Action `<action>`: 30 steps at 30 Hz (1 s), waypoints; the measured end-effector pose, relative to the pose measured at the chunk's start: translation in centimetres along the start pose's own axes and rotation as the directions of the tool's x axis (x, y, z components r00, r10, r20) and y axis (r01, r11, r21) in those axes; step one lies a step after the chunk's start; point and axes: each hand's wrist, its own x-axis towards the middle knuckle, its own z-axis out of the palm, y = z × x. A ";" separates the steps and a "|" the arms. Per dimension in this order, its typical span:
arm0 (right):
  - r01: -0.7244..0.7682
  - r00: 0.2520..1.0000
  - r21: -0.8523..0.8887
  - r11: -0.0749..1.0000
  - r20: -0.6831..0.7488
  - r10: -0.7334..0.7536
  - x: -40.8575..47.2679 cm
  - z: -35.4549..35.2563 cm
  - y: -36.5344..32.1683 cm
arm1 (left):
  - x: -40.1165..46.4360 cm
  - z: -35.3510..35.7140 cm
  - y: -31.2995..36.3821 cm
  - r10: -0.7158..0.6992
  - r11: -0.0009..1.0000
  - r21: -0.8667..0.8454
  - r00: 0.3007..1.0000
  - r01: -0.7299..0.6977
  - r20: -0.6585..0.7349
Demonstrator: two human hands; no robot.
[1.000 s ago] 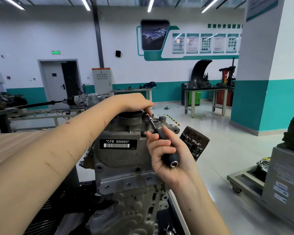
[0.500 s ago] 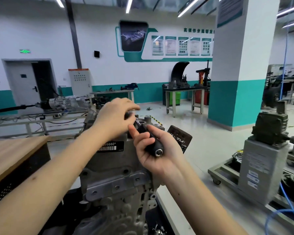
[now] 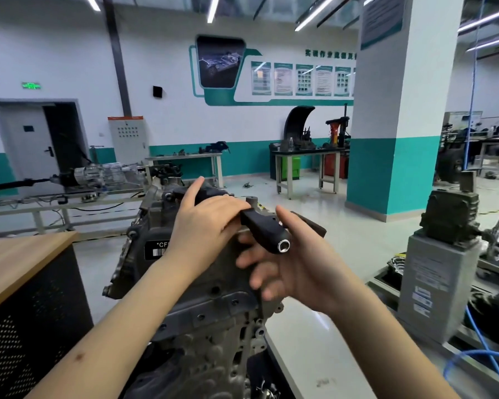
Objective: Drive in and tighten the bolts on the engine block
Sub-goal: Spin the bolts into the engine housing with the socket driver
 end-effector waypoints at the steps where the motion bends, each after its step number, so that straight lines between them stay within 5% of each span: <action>1: 0.077 0.994 -0.147 0.986 -0.071 -0.089 -0.5 -0.5 0.3 | 0.0 0.0 0.1 -0.003 1.000 0.000 1.000 0.003 -0.004; 4: 0.424 0.853 -0.502 0.754 -0.058 -0.519 -2.0 -1.3 1.1 | 0.1 0.1 0.2 0.006 1.000 0.025 1.000 -0.006 -0.014; 6: 0.571 0.707 -0.722 0.391 0.190 -0.681 -2.4 -1.5 1.4 | 0.1 0.0 0.2 -0.003 0.999 0.032 1.000 0.004 -0.022; 8: 0.519 0.581 -0.855 0.005 0.349 -0.735 -2.0 -1.3 1.7 | 0.2 -0.1 0.2 -0.018 1.000 0.025 0.999 0.018 -0.028; 10: 0.416 0.478 -0.899 -0.137 0.344 -0.808 -1.6 -0.7 1.9 | 0.1 -0.1 0.4 -0.027 1.000 0.006 0.999 0.028 -0.028; 14: 0.271 0.359 -0.956 -0.116 0.212 -0.909 -1.1 -0.2 1.5 | 0.1 -0.2 1.0 -0.095 0.994 -0.052 0.994 0.092 -0.057; 18: 0.169 0.460 -0.984 0.065 0.021 -0.887 -1.2 0.1 0.9 | -0.2 0.0 2.1 0.002 0.999 -0.053 0.998 -0.005 -0.067; 21: 0.092 0.531 -0.990 0.105 -0.041 -0.846 -1.3 0.1 1.0 | 0.0 0.0 2.7 0.021 0.998 -0.063 0.997 -0.025 -0.068; 26: 0.048 0.621 -0.999 -0.016 0.043 -0.783 -2.1 -0.2 1.3 | 0.1 -0.1 2.4 0.050 0.998 -0.030 0.999 -0.050 0.005; 30: 0.084 0.518 -0.991 -0.101 0.130 -0.845 -2.8 -0.2 1.3 | 0.1 -0.2 2.4 0.011 0.999 -0.047 0.998 -0.008 0.056</action>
